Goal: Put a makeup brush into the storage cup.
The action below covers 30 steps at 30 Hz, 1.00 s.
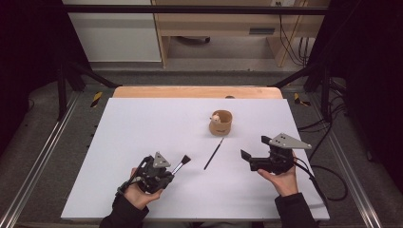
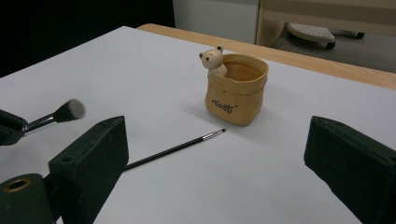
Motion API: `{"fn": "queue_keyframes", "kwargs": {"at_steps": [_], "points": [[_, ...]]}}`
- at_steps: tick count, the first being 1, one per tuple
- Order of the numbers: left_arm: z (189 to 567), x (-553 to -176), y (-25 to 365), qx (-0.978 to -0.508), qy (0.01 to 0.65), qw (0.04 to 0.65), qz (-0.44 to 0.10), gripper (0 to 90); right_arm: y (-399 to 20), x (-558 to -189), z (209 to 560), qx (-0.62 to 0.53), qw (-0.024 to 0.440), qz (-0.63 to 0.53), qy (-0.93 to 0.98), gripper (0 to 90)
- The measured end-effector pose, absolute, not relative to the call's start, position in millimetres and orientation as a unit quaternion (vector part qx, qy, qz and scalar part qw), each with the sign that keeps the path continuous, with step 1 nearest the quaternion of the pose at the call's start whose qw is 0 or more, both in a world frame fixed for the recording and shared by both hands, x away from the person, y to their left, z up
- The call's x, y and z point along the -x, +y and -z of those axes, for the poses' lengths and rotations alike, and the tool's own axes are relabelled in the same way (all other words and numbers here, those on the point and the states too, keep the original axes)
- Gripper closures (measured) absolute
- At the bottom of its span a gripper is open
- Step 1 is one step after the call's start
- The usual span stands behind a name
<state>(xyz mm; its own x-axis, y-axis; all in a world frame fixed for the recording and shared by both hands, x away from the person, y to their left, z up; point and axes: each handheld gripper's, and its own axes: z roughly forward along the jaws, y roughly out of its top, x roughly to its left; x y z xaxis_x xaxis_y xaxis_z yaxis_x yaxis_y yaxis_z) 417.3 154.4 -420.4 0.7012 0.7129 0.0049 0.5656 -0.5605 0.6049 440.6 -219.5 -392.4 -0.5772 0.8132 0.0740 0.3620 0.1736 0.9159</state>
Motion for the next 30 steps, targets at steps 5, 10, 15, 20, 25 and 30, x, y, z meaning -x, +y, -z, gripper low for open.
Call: {"fn": "queue_keyframes", "kwargs": {"at_steps": [5, 10, 15, 20, 25, 30], "points": [[416, -416, 157, -0.864, 0.370, 0.312, -0.140, 78.9, -219, -440, 392, -0.400, 0.222, -0.506, 0.731, 7.0], [410, -414, 161, -0.852, 0.374, 0.331, -0.156, 78.9, -219, -440, 392, -0.402, 0.218, -0.512, 0.727, 7.1], [406, -413, 163, -0.839, 0.379, 0.352, -0.168, 78.9, -218, -440, 391, -0.403, 0.218, -0.513, 0.726, 7.4], [403, -412, 163, -0.830, 0.379, 0.369, -0.178, 78.9, -216, -439, 390, -0.402, 0.219, -0.514, 0.726, 7.4], [400, -412, 164, -0.822, 0.379, 0.381, -0.186, 78.9, -215, -440, 389, -0.404, 0.214, -0.520, 0.722, 7.2], [395, -415, 165, -0.812, 0.371, 0.402, -0.202, 78.9, -214, -440, 388, -0.403, 0.211, -0.523, 0.720, 7.1]]}}
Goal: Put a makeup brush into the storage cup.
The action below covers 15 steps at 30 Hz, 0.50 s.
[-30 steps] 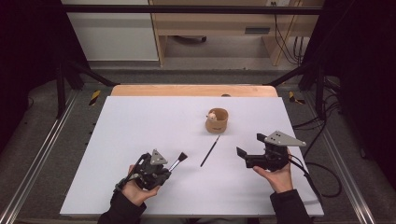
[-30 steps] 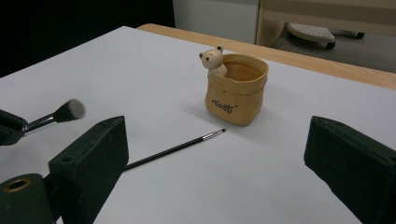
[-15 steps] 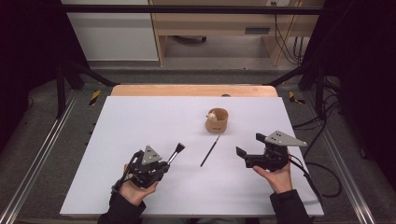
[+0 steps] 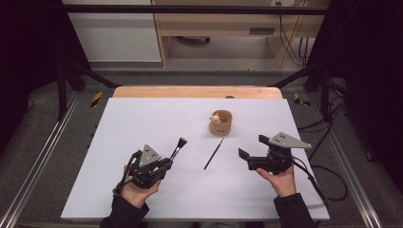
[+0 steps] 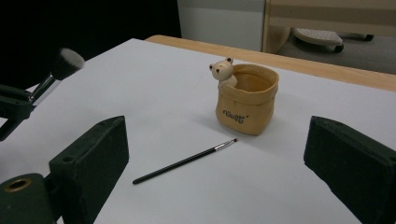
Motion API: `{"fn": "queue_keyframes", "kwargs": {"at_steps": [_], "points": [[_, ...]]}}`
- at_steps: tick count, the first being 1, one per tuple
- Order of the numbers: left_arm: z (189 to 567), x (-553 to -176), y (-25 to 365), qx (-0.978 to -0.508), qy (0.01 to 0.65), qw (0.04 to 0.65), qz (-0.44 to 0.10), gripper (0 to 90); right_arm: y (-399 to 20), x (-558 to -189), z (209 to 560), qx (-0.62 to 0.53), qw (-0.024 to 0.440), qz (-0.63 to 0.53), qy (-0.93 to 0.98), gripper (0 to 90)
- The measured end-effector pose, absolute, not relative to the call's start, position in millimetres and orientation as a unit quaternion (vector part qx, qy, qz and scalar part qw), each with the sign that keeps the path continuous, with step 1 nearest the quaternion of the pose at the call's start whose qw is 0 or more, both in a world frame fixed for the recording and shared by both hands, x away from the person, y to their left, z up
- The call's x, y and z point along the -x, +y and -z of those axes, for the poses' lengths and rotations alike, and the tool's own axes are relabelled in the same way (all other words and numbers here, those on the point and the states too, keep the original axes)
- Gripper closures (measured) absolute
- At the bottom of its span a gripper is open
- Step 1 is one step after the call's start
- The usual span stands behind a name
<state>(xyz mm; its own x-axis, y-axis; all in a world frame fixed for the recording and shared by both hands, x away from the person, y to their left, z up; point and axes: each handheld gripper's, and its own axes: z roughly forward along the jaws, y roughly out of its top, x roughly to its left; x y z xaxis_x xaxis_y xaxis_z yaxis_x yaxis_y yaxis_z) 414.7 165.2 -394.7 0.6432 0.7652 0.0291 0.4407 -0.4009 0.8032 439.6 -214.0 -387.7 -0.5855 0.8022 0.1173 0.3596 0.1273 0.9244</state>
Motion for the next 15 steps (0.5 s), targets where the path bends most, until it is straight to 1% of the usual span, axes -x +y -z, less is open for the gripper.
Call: {"fn": "queue_keyframes", "kwargs": {"at_steps": [1, 2, 5, 15], "points": [[393, -415, 166, -0.813, 0.369, 0.402, -0.203, 78.9, -213, -440, 385, -0.405, 0.212, -0.527, 0.717, 7.1], [392, -413, 165, -0.811, 0.381, 0.399, -0.197, 78.9, -213, -440, 385, -0.405, 0.212, -0.527, 0.717, 7.1], [388, -416, 164, -0.803, 0.382, 0.411, -0.200, 78.9, -212, -439, 381, -0.402, 0.209, -0.535, 0.713, 7.2], [378, -420, 156, -0.792, 0.376, 0.432, -0.212, 78.9, -196, -438, 372, -0.397, 0.200, -0.547, 0.709, 6.6]]}}
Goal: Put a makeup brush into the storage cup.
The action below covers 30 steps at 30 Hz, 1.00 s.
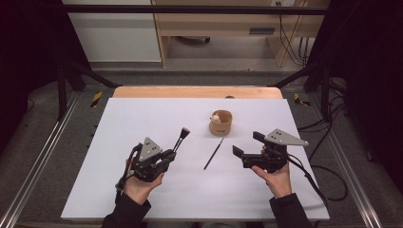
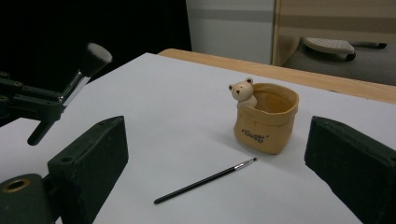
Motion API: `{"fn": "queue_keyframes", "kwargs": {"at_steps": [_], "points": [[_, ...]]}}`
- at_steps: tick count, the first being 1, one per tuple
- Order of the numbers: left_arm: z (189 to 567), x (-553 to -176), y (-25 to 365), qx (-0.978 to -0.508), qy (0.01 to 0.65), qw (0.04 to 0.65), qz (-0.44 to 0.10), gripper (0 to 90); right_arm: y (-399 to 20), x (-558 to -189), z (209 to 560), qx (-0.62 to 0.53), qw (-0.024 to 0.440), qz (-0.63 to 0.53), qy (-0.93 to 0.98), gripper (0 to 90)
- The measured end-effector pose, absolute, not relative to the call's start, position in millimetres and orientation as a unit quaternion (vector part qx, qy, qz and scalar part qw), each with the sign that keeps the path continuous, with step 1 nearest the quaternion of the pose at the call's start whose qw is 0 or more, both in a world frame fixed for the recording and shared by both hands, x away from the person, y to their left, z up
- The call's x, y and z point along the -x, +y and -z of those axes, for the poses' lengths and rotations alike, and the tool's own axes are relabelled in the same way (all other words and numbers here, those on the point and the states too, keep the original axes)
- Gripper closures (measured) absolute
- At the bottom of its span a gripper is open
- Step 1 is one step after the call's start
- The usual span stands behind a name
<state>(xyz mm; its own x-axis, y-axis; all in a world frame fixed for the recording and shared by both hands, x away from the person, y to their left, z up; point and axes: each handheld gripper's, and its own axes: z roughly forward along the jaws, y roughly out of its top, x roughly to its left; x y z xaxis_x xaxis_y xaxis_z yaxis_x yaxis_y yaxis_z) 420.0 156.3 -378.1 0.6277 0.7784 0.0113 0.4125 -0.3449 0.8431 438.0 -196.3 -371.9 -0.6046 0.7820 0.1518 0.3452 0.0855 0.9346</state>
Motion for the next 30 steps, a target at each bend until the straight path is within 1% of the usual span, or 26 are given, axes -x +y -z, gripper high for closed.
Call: {"fn": "queue_keyframes", "kwargs": {"at_steps": [11, 12, 13, 16, 30], "points": [[375, -427, 147, -0.778, 0.380, 0.451, -0.218, 78.9, -186, -440, 365, -0.399, 0.191, -0.559, 0.701, 6.5], [376, -429, 145, -0.774, 0.375, 0.461, -0.220, 78.9, -184, -441, 364, -0.401, 0.189, -0.562, 0.698, 6.6], [375, -428, 145, -0.775, 0.380, 0.455, -0.219, 78.9, -184, -441, 364, -0.401, 0.189, -0.562, 0.698, 6.6], [376, -428, 142, -0.769, 0.384, 0.462, -0.218, 78.9, -181, -441, 362, -0.397, 0.187, -0.564, 0.699, 6.7], [375, -426, 124, -0.764, 0.375, 0.479, -0.217, 78.9, -169, -440, 356, -0.389, 0.169, -0.581, 0.695, 7.1]]}}
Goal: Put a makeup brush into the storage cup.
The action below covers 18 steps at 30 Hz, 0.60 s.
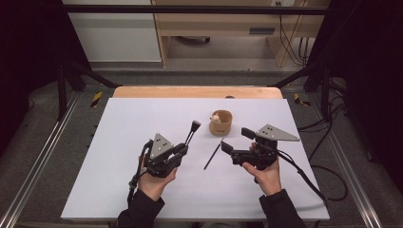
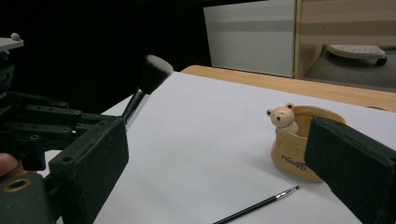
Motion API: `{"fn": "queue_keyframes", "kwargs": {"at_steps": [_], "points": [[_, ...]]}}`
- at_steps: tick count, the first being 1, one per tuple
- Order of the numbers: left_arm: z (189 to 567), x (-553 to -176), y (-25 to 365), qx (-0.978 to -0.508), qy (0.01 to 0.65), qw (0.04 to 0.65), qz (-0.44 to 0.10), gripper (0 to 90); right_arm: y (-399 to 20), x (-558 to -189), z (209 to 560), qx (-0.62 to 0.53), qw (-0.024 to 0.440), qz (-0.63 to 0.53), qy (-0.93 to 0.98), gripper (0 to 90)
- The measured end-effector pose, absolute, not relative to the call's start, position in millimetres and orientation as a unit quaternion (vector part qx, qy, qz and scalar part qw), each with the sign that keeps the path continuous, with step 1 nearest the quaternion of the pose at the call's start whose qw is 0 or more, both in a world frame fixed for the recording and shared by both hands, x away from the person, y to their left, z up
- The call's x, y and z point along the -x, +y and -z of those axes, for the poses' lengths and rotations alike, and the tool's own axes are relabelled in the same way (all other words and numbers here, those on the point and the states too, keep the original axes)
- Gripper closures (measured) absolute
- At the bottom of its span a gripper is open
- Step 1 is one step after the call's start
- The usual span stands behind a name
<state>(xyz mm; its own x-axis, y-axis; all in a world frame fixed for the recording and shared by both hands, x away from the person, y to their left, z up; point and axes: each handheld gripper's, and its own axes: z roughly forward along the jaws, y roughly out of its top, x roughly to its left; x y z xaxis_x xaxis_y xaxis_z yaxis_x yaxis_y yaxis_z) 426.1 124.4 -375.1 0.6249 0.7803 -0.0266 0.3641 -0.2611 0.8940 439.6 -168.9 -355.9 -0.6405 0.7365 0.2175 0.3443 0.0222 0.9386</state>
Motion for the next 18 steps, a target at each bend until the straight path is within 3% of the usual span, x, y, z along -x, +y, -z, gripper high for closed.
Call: {"fn": "queue_keyframes", "kwargs": {"at_steps": [18], "points": [[380, -420, 99, -0.751, 0.367, 0.503, -0.218, 78.9, -159, -440, 361, -0.391, 0.137, -0.594, 0.689, 9.4]]}}
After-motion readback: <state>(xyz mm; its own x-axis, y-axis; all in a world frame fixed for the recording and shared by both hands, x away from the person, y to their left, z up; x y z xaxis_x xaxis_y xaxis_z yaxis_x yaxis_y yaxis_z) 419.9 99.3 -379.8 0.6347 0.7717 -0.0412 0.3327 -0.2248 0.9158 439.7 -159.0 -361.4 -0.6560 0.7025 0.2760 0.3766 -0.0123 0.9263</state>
